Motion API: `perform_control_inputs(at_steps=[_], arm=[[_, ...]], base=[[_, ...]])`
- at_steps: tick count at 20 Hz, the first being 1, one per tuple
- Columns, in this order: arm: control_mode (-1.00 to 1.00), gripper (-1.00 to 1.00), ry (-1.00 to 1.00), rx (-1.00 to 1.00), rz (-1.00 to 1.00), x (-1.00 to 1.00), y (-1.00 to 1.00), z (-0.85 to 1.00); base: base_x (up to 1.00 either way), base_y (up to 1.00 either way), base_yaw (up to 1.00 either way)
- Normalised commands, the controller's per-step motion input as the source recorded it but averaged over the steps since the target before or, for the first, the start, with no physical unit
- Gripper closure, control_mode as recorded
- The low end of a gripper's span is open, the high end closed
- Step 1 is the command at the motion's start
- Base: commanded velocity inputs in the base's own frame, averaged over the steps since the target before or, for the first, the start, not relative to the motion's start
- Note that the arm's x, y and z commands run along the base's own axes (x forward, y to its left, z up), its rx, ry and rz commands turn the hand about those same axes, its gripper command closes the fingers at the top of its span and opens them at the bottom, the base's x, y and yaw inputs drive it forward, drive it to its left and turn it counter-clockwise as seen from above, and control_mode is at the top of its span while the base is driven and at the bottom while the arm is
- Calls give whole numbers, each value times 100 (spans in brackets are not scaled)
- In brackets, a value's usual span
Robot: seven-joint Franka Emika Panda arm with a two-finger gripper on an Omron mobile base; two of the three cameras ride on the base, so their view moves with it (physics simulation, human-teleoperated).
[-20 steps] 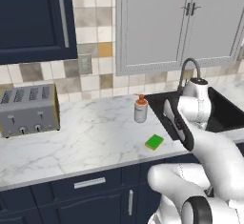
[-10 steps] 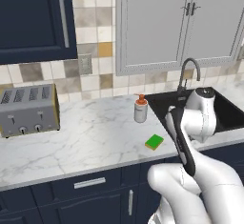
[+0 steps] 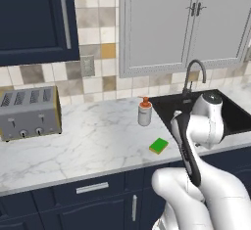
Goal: Restock the sink supplies by placing the sponge and soap dispenser on the counter and next to the sink. Make sure the soap dispenser is upright.
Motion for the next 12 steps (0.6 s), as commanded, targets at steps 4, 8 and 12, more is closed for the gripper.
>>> perform_control_inputs(at_steps=[4,8,12], arm=[[-100,-100,-3,0,0,-20,-7,0],[-100,-100,-3,1,0,-18,-8,1],[-100,-100,0,1,0,-6,-2,0]], base=[[0,0,0],[0,0,0],[0,0,0]])
